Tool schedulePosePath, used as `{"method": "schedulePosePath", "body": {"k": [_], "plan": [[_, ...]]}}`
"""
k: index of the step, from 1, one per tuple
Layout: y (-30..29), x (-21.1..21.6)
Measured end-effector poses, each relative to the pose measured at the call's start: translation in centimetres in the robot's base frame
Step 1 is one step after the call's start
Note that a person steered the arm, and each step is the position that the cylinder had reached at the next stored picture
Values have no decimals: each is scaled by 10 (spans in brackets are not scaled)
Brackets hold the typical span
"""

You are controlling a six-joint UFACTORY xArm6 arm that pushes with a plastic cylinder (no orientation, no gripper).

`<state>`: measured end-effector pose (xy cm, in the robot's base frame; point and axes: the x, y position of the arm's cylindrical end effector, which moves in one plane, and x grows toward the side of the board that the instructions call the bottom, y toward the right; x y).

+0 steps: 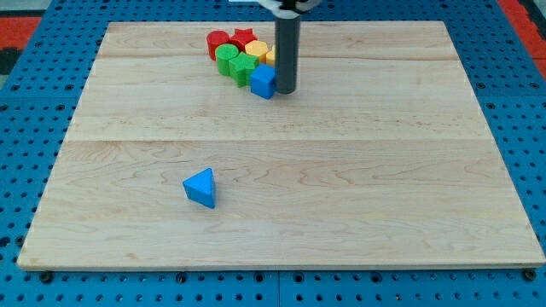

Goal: Push blue triangle towards top center

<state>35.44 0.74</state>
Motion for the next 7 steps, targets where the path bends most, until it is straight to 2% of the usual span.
{"method": "schedulePosePath", "body": {"k": [1, 2, 3, 4, 5, 6, 7], "plan": [[0, 9], [0, -7], [26, 21], [83, 111], [76, 188], [18, 215], [-46, 220]]}}
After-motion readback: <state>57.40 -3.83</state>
